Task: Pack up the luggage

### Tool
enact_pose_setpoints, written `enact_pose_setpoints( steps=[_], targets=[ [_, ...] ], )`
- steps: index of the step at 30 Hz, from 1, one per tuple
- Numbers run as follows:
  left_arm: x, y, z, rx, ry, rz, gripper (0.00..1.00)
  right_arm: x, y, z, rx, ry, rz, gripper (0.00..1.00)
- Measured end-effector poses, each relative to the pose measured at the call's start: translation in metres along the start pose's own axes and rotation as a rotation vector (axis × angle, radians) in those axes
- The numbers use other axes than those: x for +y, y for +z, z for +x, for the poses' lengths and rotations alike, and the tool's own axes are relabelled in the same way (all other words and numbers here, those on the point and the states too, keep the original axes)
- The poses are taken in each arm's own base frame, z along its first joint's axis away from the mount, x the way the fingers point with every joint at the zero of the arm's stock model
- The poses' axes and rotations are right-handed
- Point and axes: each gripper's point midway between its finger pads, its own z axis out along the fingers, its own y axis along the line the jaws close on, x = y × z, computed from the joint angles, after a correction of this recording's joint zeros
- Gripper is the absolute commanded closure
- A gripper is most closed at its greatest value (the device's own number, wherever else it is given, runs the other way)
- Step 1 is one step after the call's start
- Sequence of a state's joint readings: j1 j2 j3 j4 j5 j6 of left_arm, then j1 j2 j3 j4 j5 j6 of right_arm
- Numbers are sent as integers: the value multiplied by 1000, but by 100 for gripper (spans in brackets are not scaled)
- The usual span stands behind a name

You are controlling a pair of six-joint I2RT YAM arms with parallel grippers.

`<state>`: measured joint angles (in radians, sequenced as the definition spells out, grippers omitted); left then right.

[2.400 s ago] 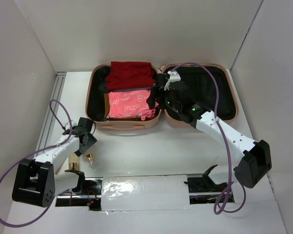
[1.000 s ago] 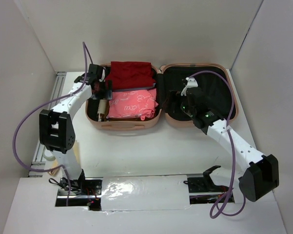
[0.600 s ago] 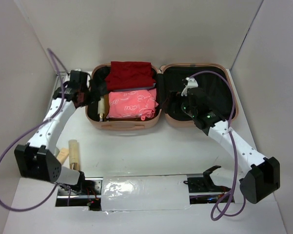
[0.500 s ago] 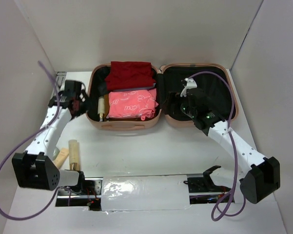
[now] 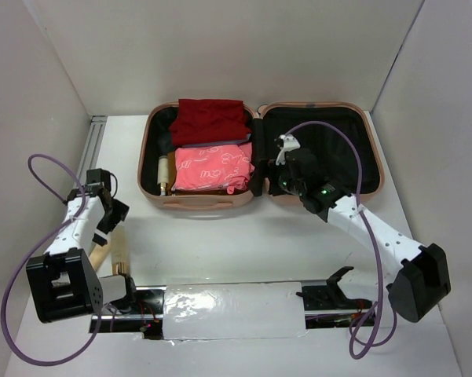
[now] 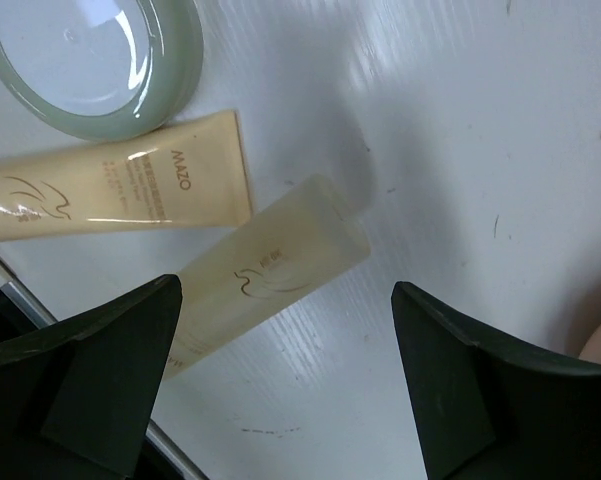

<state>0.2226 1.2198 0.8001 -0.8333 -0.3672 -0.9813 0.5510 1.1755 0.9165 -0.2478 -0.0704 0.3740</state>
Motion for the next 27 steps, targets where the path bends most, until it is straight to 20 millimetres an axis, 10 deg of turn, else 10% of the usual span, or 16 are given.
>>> enact_pose_setpoints(
  steps=[16,27],
  targets=[
    [66,50,-30,45,-370,-245,1,31,24,16,112,-79,24,0],
    [79,49,-64,-8,-502,-161,1,37,34,19,151,-116,41,0]
  ],
)
